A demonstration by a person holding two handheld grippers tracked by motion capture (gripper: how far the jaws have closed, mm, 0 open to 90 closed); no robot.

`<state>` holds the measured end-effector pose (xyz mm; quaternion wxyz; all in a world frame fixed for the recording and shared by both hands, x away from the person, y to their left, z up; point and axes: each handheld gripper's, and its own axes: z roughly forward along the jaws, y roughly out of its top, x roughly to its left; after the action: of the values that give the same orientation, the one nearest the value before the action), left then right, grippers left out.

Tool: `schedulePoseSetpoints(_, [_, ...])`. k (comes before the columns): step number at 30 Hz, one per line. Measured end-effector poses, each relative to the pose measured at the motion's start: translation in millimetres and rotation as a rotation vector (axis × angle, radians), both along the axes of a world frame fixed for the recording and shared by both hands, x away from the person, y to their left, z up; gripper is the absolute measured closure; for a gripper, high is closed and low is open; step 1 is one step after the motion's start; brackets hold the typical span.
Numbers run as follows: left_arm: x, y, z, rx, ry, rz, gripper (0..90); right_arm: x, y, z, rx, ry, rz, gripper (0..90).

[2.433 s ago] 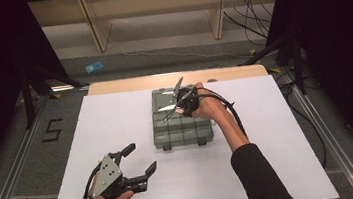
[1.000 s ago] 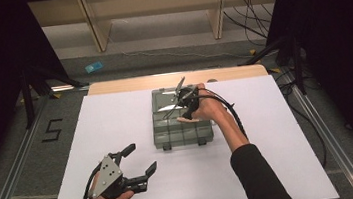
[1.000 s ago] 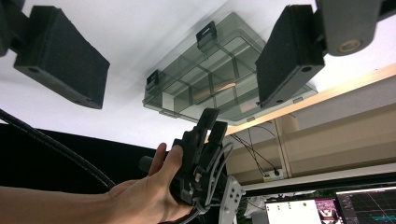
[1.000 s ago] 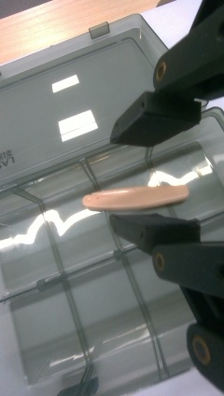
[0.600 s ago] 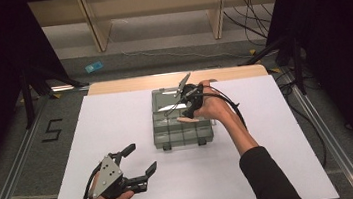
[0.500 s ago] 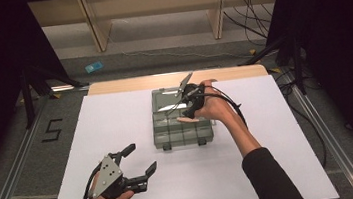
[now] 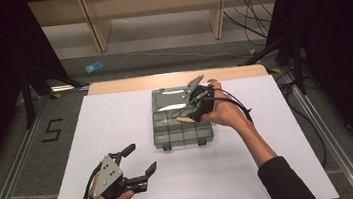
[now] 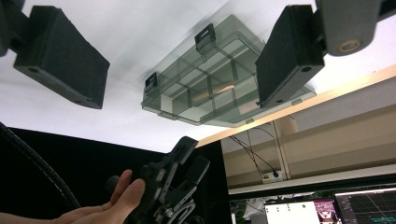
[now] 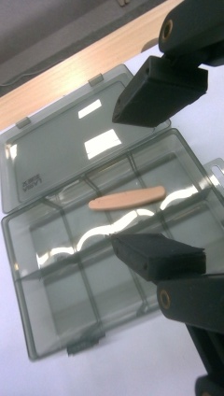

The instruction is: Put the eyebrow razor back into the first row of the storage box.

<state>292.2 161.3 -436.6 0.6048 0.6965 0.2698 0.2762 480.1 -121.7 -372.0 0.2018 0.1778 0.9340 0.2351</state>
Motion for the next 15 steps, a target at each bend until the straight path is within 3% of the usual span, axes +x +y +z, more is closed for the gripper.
schedulePoseSetpoints(4, [-1.0,-0.6,-0.9,-0.011,0.019,0.013,16.3,-12.2,-1.7,6.7,0.016,-0.022,0.028,35.5])
schedulePoseSetpoints(8, [-0.1,0.2,0.1,-0.006,0.0,0.005,16.3,-25.2,-3.5,12.1,0.036,-0.05,0.052,35.4])
schedulePoseSetpoints(15, [-0.3,-0.1,-0.1,-0.006,0.003,0.004,16.3,-42.0,-10.9,16.6,0.08,-0.065,0.062,34.3])
